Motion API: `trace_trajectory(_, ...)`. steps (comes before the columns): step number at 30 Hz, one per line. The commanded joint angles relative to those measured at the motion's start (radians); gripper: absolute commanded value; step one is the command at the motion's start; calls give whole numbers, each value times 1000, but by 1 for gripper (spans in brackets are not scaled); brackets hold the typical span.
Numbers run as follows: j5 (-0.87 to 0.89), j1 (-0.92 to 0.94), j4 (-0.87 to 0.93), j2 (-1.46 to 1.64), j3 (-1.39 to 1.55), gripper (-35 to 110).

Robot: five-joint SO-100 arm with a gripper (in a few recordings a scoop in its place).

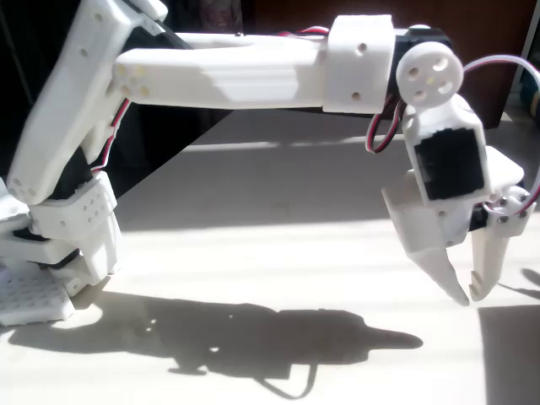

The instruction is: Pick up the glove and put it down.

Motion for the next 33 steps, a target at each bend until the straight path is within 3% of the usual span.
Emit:
trace_trajectory(1, 5, -5, -14, 227, 132, 1)
trace_trajectory(13, -6, 28, -327, 943, 824, 1)
trace_trajectory(33, -6, 26, -319, 2002, 1824, 1)
